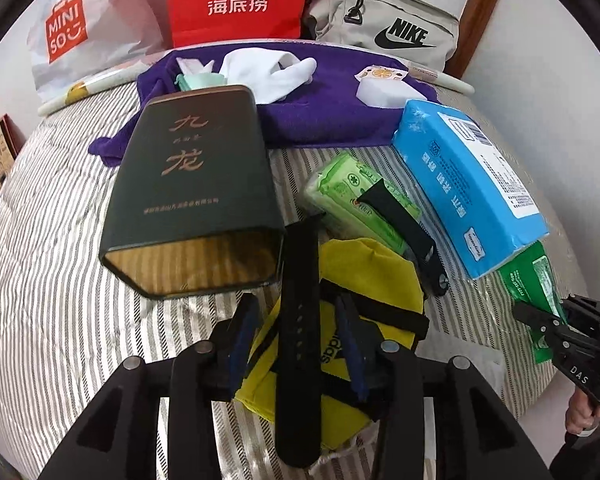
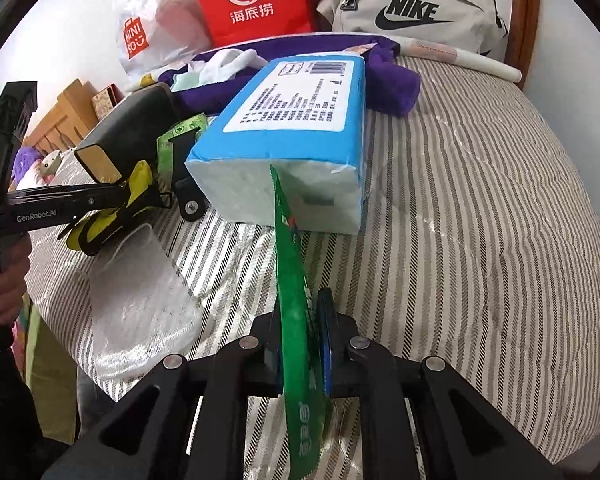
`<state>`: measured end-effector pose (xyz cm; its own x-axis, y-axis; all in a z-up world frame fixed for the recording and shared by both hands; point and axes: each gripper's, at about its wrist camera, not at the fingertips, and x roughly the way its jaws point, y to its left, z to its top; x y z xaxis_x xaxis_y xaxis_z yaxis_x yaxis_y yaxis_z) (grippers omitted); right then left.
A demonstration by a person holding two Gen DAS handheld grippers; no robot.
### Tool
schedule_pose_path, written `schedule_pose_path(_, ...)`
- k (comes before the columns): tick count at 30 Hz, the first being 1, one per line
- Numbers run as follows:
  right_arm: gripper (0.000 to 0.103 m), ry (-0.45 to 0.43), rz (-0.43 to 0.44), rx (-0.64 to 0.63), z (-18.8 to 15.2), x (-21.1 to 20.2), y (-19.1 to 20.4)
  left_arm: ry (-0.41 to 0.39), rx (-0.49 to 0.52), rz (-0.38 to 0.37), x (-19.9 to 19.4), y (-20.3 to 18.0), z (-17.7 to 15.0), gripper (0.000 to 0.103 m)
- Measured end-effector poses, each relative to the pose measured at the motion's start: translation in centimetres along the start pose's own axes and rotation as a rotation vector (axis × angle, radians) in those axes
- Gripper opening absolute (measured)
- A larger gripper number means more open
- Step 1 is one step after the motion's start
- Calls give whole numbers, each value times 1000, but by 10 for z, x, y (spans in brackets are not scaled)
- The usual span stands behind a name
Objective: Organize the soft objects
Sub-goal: 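Carry the strap with the left tool while the right tool carries the packet to the towel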
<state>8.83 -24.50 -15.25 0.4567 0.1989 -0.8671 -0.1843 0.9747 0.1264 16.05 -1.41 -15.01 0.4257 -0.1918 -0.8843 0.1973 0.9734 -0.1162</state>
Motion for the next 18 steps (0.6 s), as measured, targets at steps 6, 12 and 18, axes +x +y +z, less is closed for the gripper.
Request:
schedule_pose_path(6,11,-18,-23,-29,-3,-1,4,-21,7,-33,-2,0,-2,18)
schedule_pose_path(12,11,-17,-27,-41,-6,-3,8,-28,-86,-162,-14,17,-9,18)
schedule_pose_path(18,11,-17,-25,-36,-7,-6,8,-63,-104,-183,-31,27,-19,18)
